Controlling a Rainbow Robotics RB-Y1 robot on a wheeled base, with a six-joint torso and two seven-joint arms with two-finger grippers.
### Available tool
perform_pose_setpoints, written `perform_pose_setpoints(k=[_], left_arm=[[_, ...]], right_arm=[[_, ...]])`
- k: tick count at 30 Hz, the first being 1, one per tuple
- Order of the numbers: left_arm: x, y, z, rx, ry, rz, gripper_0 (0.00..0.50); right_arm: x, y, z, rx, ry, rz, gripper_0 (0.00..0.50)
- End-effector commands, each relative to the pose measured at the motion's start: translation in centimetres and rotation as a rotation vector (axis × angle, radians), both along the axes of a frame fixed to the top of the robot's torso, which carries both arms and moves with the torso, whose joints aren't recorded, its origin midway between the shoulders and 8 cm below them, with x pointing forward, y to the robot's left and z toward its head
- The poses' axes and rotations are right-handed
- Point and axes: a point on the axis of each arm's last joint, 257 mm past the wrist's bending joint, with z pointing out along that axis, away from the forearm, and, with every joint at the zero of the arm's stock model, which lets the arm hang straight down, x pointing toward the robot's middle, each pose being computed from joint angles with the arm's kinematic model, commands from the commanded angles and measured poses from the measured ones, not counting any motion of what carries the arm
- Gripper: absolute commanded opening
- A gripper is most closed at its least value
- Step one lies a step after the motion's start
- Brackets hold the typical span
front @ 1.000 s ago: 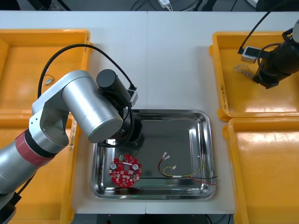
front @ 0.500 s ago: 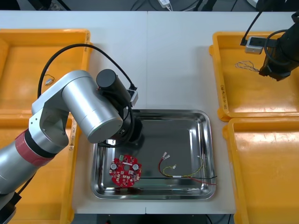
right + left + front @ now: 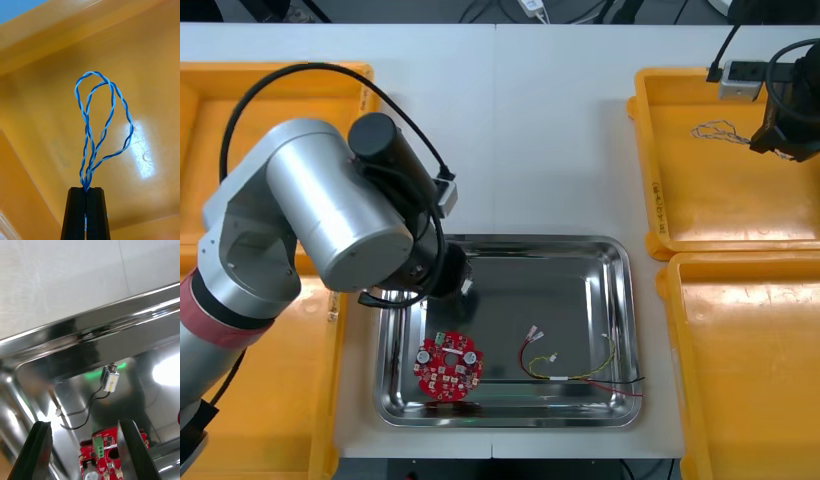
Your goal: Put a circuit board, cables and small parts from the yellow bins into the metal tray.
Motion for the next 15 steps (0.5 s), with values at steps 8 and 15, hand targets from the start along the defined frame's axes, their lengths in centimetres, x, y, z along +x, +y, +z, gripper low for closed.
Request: perform_pose_setpoints(k=[8, 15], left_arm=[[2.3, 4.9, 5.8, -0.023, -0.075, 0.104, 0.5], [3.7, 8.8, 8.0, 0.009, -0.115, 0.139, 0.5]], right_arm=[[0.6, -1.2, 4.1, 0.008, -0.083, -0.023, 0.0], [0.0, -0.8, 5.9, -0.003, -0.114, -0.002, 0.0]])
